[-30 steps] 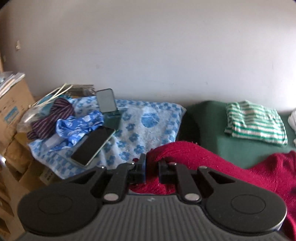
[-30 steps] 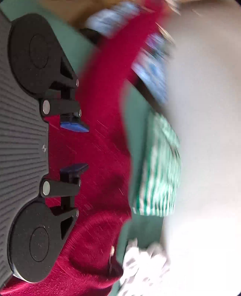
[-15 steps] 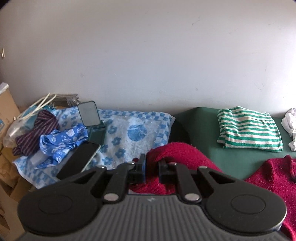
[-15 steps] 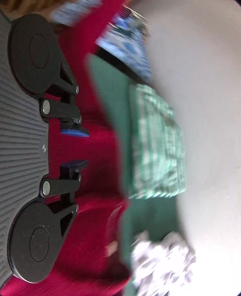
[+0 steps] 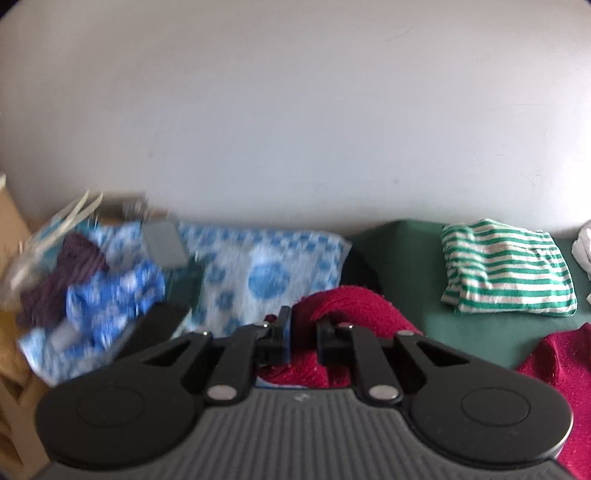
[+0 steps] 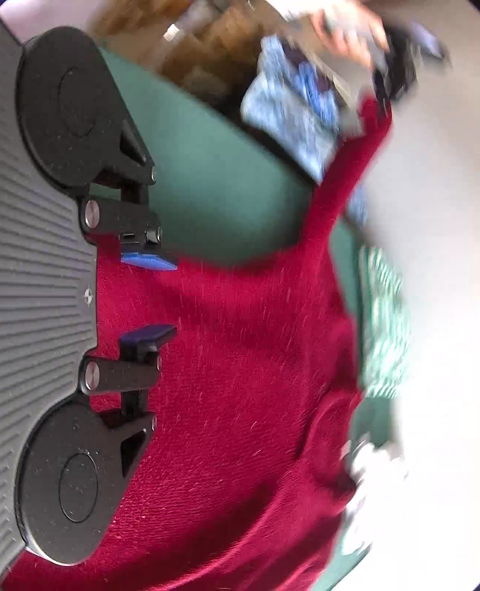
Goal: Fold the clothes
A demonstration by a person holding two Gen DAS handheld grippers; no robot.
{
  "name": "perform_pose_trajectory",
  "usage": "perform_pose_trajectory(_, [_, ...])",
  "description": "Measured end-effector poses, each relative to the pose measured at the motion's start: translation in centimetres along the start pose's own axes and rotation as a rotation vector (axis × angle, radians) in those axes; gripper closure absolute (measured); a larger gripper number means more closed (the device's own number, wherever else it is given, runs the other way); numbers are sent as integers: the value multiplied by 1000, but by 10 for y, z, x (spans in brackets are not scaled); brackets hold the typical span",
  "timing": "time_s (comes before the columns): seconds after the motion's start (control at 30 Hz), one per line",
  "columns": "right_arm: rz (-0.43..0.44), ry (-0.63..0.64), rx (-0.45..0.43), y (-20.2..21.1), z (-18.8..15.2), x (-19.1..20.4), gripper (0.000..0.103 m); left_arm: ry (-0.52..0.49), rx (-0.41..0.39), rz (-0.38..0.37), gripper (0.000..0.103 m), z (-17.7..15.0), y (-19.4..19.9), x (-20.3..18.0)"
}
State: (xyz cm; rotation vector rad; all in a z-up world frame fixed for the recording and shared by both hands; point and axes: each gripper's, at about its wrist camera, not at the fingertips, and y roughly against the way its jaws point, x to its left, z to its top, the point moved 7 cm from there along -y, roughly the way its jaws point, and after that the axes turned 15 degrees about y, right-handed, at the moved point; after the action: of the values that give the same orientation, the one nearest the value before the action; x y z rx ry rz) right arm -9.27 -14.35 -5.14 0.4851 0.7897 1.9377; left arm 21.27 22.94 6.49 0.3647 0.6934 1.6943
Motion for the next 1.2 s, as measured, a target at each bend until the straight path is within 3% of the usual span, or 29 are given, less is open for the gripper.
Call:
perform_pose_trajectory(0.1, [82, 96, 104, 11, -17, 34, 66, -42, -21, -14, 90, 3, 6, -17])
perform_pose_trajectory(0.2, [94, 85, 192, 7, -42, 47, 67, -74, -36, -20, 90, 4, 11, -30])
perform_pose_trajectory(0.3, [65, 48, 186, 3, -50, 45, 81, -85, -41, -17, 90, 6, 13, -34])
perform_pose_trajectory(0.33, [82, -5, 190, 3, -49, 40, 93, -83, -41, -15, 90, 8, 14, -35])
perform_pose_trajectory(0.4, [211, -176, 156, 8, -38, 30, 93, -78, -47, -12, 90, 13, 17, -34])
perform_pose_trajectory(0.47, [301, -240, 131, 13, -33, 30, 93, -73, -69, -8, 89, 22, 22, -32])
perform_pose_trajectory(0.53, [311, -229, 175, 8, -39, 33, 91, -81, -93, 1, 89, 29, 25, -33])
perform_pose_trajectory(0.57, [307, -230, 198, 4, -44, 33, 84, -92, -97, 4, 88, 30, 25, -34])
perform_pose_trajectory(0.6, [296, -236, 221, 1, -50, 33, 86, -107, -96, 10, 88, 30, 25, -37])
perform_pose_trajectory(0.67, [314, -246, 168, 9, -41, 32, 74, -143, -93, 16, 88, 26, 24, -43])
perform_pose_trajectory(0.73, [343, -253, 101, 20, -29, 33, 72, -152, -89, 15, 88, 23, 25, -48])
perform_pose_trajectory(0.8, [354, -215, 139, 14, -28, 40, 63, -148, -89, 10, 88, 22, 27, -50])
perform_pose_trajectory(0.9, [393, -234, 239, -1, -43, 50, 66, -151, -85, 14, 88, 17, 27, -51])
perform_pose_trajectory(0.97, [425, -264, 232, 2, -44, 51, 68, -152, -78, 16, 88, 14, 28, -51])
perform_pose_trajectory(1.03, [331, -256, 141, 16, -34, 31, 66, -151, -71, 16, 87, 9, 29, -51])
perform_pose_trajectory(1.07, [243, -276, 125, 20, -35, 13, 58, -151, -68, 19, 87, 6, 29, -51])
perform_pose_trajectory(1.13, [76, -314, 164, 21, -48, -23, 53, -150, -61, 14, 87, 0, 30, -53])
perform_pose_trajectory(1.2, [40, -324, 223, 17, -63, -40, 66, -152, -58, 10, 85, -5, 32, -57])
